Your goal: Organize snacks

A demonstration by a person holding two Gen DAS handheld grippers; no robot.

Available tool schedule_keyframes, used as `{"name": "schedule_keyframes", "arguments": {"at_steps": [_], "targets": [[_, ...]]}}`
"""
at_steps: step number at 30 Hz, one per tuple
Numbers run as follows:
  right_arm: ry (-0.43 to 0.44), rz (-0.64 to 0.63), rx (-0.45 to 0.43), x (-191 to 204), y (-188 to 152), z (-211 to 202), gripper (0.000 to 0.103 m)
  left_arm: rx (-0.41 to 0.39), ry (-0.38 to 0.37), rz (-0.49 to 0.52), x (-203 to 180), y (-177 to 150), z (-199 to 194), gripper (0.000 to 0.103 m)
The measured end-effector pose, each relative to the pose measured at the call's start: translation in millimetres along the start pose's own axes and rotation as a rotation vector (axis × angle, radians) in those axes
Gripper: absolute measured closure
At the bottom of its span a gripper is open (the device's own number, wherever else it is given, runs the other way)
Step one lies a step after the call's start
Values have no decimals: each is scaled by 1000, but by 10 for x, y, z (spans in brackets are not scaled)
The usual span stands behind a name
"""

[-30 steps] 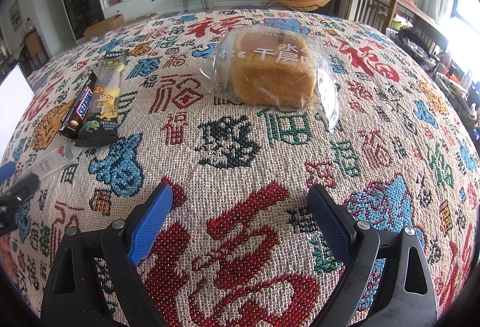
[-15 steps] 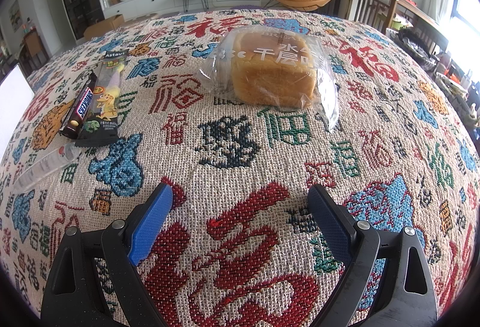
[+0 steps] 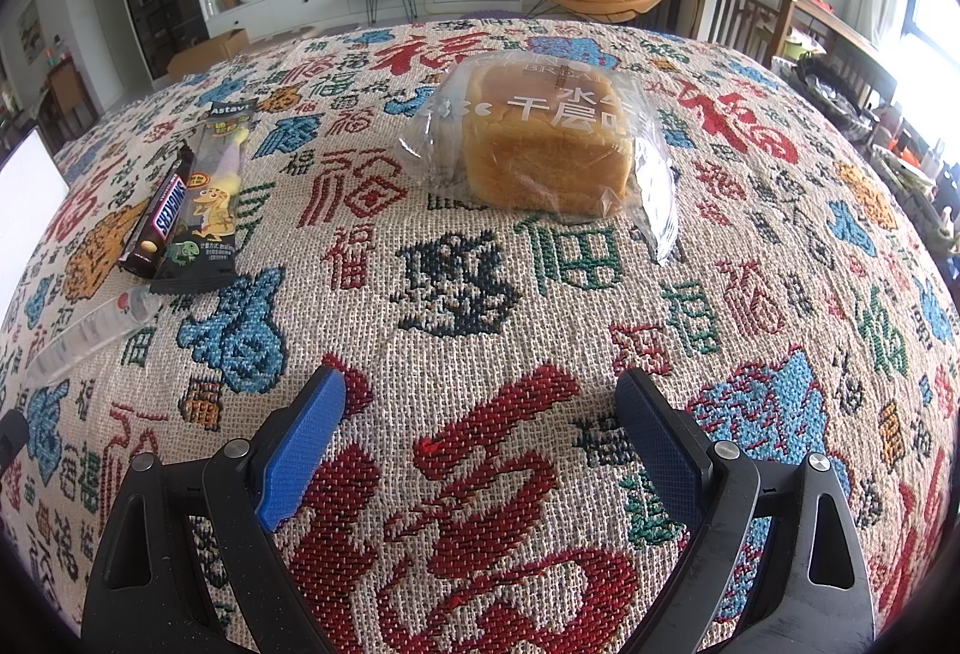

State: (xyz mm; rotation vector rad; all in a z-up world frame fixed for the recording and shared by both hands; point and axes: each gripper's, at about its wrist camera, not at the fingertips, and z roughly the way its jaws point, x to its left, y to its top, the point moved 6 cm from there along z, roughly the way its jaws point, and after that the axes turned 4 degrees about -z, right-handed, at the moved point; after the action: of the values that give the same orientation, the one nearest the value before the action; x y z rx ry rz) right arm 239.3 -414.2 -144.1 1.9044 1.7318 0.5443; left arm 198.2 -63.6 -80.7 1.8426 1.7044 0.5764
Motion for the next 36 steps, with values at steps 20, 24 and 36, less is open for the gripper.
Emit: {"name": "schedule_keyframes", "arguments": {"at_steps": [20, 24, 36], "targets": [[0, 0, 1, 0, 3, 2, 9, 104, -11, -9, -5, -79, 170, 0], [33, -43, 2, 8, -8, -9, 9, 109, -6, -3, -15, -82, 175, 0], [429, 163, -150, -293, 86, -341, 11, 129, -233, -61, -239, 535, 256, 0]]}}
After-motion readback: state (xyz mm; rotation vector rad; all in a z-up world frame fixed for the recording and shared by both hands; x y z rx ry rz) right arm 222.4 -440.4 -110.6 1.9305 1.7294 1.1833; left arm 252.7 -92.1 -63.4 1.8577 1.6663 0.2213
